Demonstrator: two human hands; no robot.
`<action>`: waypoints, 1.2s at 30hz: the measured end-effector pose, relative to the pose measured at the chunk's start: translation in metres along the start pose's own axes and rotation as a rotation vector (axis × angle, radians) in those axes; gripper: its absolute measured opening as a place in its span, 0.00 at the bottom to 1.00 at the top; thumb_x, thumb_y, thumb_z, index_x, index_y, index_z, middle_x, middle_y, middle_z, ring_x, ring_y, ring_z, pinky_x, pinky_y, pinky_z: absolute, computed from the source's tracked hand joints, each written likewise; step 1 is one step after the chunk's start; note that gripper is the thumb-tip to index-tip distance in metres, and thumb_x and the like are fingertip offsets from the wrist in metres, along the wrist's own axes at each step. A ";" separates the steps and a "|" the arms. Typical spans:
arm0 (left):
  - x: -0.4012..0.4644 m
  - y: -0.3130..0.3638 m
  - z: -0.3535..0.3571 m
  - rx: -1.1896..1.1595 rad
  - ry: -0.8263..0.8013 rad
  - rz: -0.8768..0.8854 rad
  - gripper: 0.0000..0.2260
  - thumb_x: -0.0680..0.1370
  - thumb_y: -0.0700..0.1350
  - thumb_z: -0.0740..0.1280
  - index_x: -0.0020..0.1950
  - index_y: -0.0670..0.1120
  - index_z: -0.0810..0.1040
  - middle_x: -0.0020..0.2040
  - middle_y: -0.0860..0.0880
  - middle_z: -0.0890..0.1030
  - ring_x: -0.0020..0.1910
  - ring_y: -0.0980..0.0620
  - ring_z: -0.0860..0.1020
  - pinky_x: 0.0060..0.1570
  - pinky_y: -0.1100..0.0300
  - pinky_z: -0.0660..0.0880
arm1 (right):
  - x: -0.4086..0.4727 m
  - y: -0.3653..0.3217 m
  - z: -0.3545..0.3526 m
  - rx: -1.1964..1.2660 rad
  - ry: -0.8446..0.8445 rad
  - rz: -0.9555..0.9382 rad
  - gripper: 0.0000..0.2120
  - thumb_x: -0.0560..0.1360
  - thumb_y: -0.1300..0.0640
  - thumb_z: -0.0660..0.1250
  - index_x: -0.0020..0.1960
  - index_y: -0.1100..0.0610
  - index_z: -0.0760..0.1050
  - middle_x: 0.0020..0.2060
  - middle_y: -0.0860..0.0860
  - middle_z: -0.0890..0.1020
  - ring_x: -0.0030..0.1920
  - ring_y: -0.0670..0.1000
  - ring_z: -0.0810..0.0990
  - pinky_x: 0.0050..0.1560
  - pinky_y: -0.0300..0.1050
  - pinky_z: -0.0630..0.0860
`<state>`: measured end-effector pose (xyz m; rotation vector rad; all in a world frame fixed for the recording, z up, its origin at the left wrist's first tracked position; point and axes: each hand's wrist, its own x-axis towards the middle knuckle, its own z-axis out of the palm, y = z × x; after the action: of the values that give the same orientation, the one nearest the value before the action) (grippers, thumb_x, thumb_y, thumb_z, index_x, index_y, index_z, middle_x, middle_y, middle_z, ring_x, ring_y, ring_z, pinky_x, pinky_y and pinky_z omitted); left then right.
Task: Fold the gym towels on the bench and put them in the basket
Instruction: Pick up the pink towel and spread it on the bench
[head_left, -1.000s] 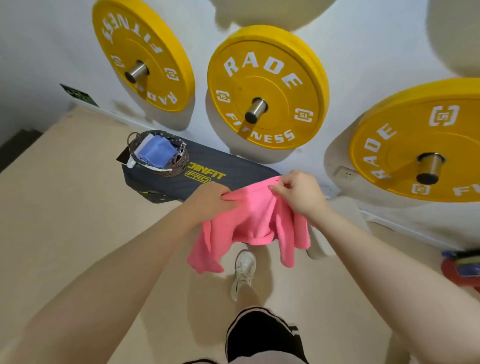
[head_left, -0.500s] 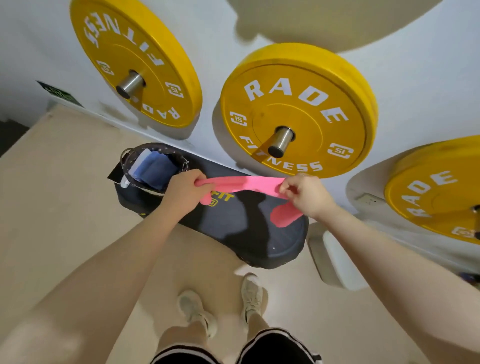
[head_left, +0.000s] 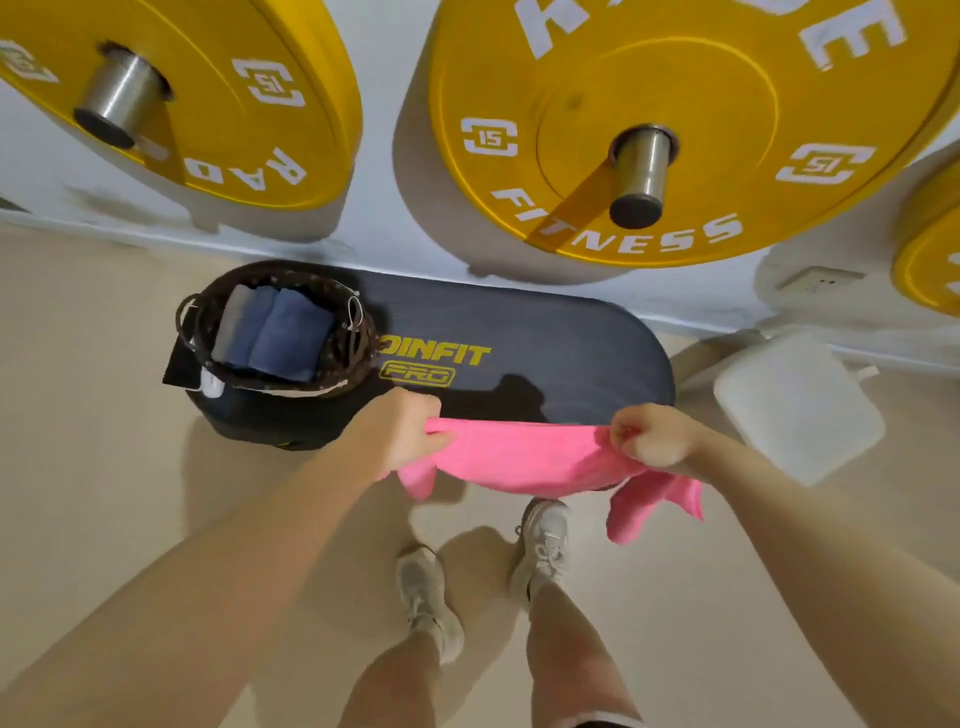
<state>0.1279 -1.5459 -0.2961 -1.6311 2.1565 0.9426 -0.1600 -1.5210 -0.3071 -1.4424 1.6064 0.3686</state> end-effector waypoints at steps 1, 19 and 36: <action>0.014 -0.008 0.013 0.054 0.014 -0.008 0.07 0.74 0.47 0.64 0.41 0.43 0.73 0.31 0.47 0.70 0.33 0.43 0.75 0.30 0.59 0.61 | 0.015 0.006 0.010 -0.048 0.010 0.012 0.15 0.70 0.68 0.58 0.31 0.51 0.66 0.36 0.49 0.75 0.43 0.52 0.71 0.43 0.41 0.67; 0.315 -0.147 0.158 0.517 0.360 -0.061 0.07 0.79 0.37 0.56 0.55 0.39 0.70 0.53 0.40 0.73 0.53 0.39 0.75 0.42 0.50 0.70 | 0.344 0.088 0.066 -0.375 0.435 0.053 0.26 0.73 0.66 0.57 0.67 0.46 0.69 0.58 0.57 0.73 0.60 0.60 0.74 0.54 0.50 0.73; 0.344 -0.028 0.220 0.217 0.424 0.298 0.19 0.77 0.48 0.59 0.66 0.44 0.69 0.72 0.43 0.63 0.71 0.45 0.61 0.66 0.51 0.60 | 0.337 0.143 0.077 0.103 0.795 0.199 0.21 0.75 0.53 0.62 0.64 0.61 0.70 0.62 0.63 0.70 0.63 0.64 0.67 0.60 0.56 0.68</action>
<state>0.0064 -1.6670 -0.6680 -1.5358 2.7312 0.4284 -0.2209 -1.6379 -0.6575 -1.4339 2.3658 -0.2180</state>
